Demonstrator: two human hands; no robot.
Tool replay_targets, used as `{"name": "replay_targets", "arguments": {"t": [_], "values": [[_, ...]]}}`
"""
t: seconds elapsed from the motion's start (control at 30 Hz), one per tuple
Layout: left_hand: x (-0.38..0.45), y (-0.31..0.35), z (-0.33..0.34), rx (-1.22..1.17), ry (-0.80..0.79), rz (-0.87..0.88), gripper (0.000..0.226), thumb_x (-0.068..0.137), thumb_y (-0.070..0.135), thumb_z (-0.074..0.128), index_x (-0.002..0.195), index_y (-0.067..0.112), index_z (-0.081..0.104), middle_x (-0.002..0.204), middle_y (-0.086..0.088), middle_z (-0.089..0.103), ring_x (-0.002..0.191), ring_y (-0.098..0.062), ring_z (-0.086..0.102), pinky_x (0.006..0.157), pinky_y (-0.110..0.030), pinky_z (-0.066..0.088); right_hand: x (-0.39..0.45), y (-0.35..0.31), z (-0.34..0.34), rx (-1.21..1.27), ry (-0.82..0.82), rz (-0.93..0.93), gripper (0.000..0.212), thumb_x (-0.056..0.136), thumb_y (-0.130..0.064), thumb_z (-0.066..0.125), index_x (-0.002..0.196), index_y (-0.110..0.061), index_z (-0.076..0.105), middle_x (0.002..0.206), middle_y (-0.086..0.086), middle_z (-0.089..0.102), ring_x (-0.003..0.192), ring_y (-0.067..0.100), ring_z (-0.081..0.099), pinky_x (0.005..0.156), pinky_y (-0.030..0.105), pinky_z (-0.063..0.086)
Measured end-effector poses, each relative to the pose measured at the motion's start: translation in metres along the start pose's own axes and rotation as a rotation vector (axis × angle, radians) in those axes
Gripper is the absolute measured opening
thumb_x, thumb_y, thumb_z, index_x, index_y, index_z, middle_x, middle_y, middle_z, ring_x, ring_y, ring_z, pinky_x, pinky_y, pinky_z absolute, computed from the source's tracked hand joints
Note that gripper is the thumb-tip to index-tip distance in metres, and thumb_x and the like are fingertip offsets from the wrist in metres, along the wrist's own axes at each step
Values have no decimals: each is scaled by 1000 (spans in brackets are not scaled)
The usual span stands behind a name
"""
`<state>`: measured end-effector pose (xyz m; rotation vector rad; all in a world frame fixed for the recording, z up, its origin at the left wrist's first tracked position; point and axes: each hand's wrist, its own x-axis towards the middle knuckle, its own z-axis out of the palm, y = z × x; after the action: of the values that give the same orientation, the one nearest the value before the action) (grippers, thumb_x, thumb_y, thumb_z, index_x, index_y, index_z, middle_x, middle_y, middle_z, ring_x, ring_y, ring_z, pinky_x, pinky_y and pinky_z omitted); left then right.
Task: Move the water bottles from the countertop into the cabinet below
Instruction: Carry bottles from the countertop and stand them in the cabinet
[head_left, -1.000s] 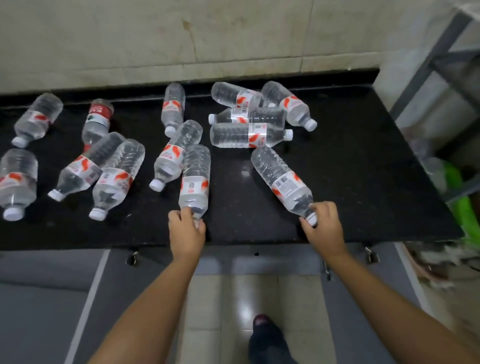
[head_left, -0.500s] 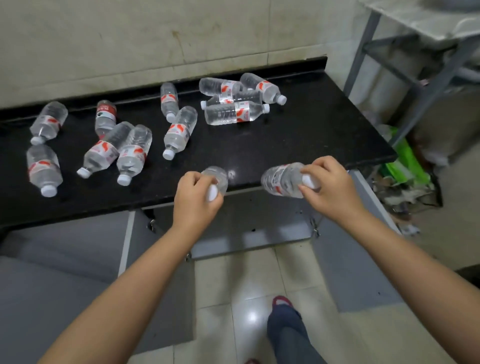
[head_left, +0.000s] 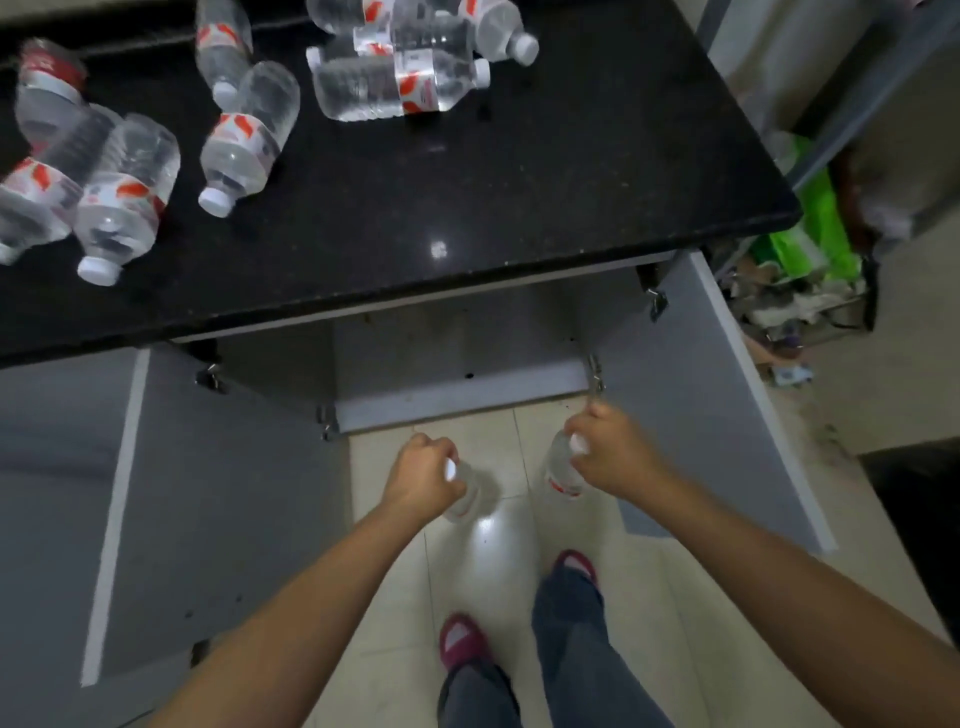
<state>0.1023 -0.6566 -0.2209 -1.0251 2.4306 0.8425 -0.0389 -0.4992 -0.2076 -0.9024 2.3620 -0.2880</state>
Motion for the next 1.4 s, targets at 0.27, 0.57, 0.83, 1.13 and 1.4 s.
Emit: {"name": "replay_targets", "arguments": {"t": [0.27,0.57,0.83,1.13,1.4], "values": [[164,-21,93,-3,12,61,33,76,7,65,109,3,62,114,-20,53,105,-32,53,84,-25,41,154,78,94,-61,-10,52,37,85,-7,56,122,-5,56,128,15,49,119,29,47,95,30,43],[363,-72,154,123,121,238,33,71,10,71,104,8,67,110,-18,67,102,-32,61,88,-34,48,337,126,191,-202,134,-12,37,84,-6,57,121,-10,56,125,17,53,118,34,49,95,32,46],[425,-83,169,177,260,316,51,75,23,51,122,4,56,128,-21,57,117,-33,54,96,-31,40,404,125,209,-242,226,-134,33,82,-7,57,116,-7,57,120,21,56,111,36,55,92,35,48],[437,-99,184,198,269,445,62,91,11,48,145,8,19,155,-13,19,141,-25,26,110,-24,24,416,132,205,-255,192,-199,36,85,-10,55,121,-5,53,119,21,56,110,31,55,86,29,41],[437,-67,206,259,487,232,67,96,39,35,146,6,5,158,-15,3,146,-29,1,119,-38,7,413,124,221,-198,345,-108,42,89,-19,57,131,-16,50,125,19,53,115,34,54,93,32,46]]}}
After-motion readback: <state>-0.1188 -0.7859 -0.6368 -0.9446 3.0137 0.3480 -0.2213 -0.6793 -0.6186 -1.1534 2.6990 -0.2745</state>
